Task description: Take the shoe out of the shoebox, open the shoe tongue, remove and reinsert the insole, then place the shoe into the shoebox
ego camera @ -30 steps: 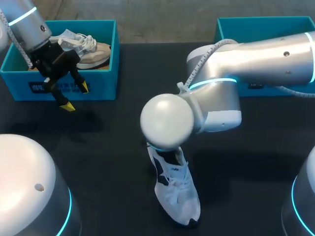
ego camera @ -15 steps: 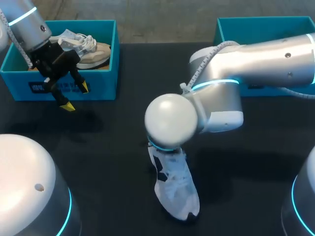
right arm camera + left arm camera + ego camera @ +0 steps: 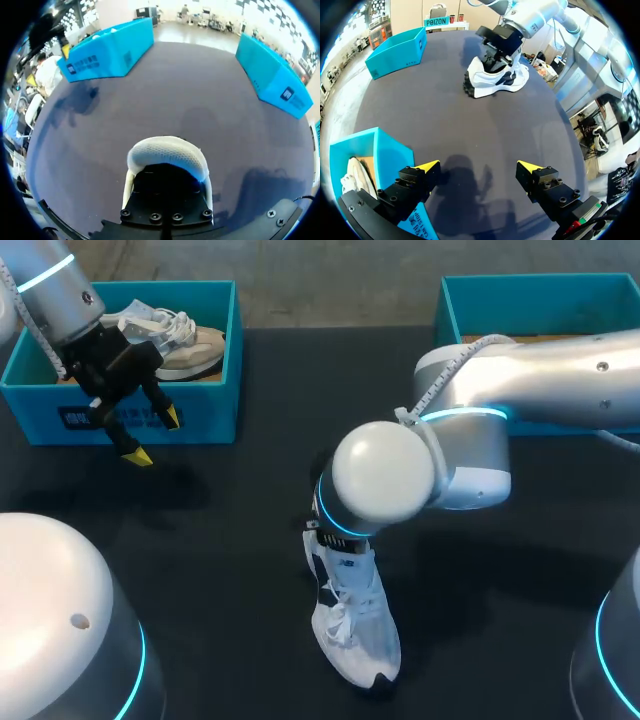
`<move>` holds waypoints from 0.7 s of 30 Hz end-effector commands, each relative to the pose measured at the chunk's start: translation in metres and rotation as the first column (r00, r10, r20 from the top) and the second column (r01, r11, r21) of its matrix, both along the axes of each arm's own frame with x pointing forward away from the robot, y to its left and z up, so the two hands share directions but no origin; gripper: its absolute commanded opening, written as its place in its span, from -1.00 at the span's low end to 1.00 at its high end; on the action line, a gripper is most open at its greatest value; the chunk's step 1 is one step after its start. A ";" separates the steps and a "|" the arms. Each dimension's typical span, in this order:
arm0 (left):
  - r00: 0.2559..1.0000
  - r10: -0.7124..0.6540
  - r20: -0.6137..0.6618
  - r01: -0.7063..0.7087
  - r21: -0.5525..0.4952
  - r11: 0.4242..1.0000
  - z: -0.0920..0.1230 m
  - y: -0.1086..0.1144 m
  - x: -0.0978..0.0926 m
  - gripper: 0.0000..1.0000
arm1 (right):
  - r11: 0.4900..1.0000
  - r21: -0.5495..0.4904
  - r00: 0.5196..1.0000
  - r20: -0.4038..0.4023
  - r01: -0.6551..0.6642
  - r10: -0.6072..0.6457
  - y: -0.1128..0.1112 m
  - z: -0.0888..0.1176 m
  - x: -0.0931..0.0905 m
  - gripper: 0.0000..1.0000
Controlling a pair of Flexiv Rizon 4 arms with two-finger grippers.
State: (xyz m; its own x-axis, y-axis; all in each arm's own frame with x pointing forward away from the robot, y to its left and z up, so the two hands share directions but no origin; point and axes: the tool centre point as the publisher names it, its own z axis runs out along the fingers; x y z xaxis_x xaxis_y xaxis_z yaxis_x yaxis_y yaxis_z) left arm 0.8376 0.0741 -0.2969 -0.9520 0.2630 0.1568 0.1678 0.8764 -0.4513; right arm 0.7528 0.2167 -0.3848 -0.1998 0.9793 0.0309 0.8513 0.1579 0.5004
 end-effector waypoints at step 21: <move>1.000 -0.001 0.000 0.001 -0.001 1.000 -0.001 0.001 0.000 1.00 | 0.990 0.075 0.982 0.160 -0.116 0.103 -0.003 0.000 0.013 -1.00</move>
State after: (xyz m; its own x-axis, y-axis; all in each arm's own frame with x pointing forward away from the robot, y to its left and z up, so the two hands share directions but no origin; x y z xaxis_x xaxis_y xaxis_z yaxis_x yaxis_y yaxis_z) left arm 0.8376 0.0741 -0.2969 -0.9520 0.2630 0.1568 0.1678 0.8765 -0.4513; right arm 0.7625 0.2123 -0.3751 -0.3127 0.9480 0.0593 0.7474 0.2070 0.6313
